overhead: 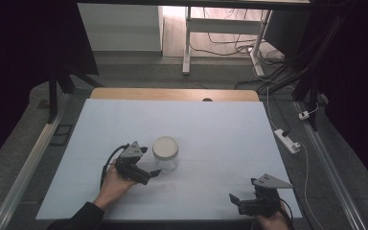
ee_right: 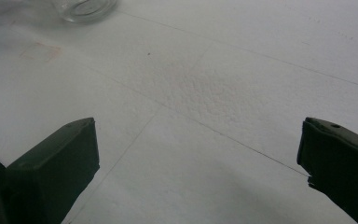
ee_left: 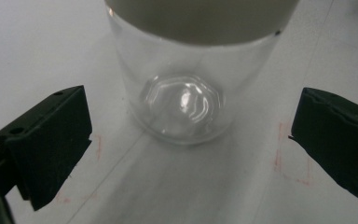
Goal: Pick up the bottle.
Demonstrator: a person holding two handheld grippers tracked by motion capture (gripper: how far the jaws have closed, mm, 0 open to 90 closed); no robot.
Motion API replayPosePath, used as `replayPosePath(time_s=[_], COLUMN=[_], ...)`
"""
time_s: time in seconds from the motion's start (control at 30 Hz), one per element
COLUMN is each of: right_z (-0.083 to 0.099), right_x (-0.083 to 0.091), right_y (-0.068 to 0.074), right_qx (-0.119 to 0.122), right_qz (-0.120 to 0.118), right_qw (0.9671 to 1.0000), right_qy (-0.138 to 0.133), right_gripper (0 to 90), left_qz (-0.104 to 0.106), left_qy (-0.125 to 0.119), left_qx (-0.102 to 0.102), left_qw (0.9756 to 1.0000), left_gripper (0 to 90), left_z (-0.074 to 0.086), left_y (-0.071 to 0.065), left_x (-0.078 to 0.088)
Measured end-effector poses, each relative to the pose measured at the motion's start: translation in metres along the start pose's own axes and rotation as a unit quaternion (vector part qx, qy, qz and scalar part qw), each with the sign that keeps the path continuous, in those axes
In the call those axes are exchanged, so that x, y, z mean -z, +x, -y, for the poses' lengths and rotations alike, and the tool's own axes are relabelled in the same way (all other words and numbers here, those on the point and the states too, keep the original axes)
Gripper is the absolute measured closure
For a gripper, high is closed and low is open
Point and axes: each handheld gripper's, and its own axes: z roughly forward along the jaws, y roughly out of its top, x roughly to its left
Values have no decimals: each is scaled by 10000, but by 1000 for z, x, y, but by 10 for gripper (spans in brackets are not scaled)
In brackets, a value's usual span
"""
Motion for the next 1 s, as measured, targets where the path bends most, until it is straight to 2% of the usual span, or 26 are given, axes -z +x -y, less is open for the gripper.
replayPosePath(time_s=[0.33,0.57,0.83,1.0], right_z=[0,0,0,0], right_x=[0,0,0,0], right_y=[0,0,0,1], right_qx=[11,26,38,34], right_qz=[-6,-12,-15,-18], right_qw=[10000,10000,10000,10000], right_qy=[1,4,7,13], right_gripper=[0,0,0,0], left_qz=[81,110,143,155], left_qy=[28,58,-6,-127], left_qx=[-64,-217,-186,-216], left_qw=[9999,9997,9997,9996], left_gripper=[0,0,10,60], left_z=[-6,-11,-16,-19], left_y=[7,6,7,5], left_x=[-25,-38,-43,-40])
